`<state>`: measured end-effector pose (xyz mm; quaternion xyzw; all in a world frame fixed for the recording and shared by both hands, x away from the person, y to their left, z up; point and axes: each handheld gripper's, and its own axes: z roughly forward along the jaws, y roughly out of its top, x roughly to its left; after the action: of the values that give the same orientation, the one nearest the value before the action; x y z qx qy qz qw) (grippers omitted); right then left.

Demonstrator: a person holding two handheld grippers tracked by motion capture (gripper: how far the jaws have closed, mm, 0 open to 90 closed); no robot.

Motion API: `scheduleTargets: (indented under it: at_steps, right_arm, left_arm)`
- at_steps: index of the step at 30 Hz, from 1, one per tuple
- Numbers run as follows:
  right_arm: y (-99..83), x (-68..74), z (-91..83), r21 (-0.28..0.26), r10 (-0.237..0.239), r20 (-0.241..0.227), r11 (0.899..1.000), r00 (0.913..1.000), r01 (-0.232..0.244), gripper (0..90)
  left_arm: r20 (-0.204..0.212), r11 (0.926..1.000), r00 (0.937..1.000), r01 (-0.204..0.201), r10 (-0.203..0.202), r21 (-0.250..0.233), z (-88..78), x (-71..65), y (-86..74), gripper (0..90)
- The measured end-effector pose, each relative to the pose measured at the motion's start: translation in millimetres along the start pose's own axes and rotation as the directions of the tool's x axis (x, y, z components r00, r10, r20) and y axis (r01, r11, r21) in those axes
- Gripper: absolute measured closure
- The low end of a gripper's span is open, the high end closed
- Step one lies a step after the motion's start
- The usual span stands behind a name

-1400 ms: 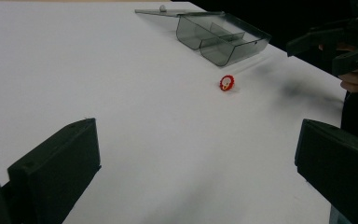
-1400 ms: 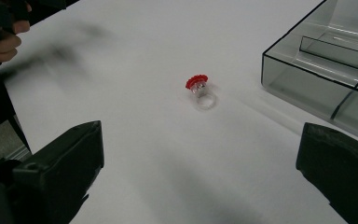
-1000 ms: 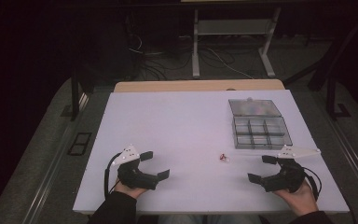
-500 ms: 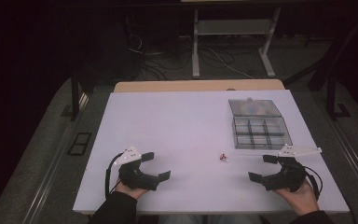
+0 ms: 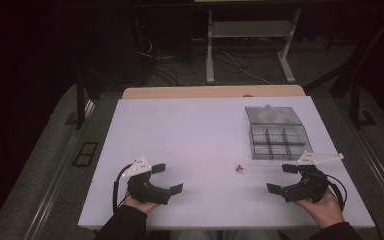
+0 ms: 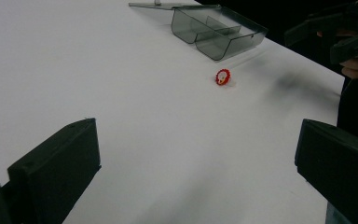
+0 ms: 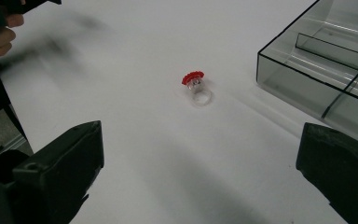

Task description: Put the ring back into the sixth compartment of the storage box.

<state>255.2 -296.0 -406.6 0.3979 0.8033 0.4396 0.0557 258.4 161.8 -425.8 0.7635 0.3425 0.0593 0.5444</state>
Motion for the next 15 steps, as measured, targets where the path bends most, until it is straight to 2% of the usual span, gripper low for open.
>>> scheduleTargets:
  at_steps: [6, 15]
  right_arm:
    - [6.2, -0.2, 1.2, 0.031, -0.019, -0.012, 0.999, 0.9997, 0.02, 0.7]
    - [18.1, 0.3, 6.4, 0.061, -0.022, -0.023, 0.998, 0.9995, 0.024, 0.7]
  left_arm:
    - [0.0, 1.0, 1.0, 0.001, -0.001, 0.002, 0.2, 0.1, -0.1, 0.0]
    - [0.001, 1.0, 1.0, 0.001, -0.001, 0.002, 0.5, -0.2, -0.1, 0.0]
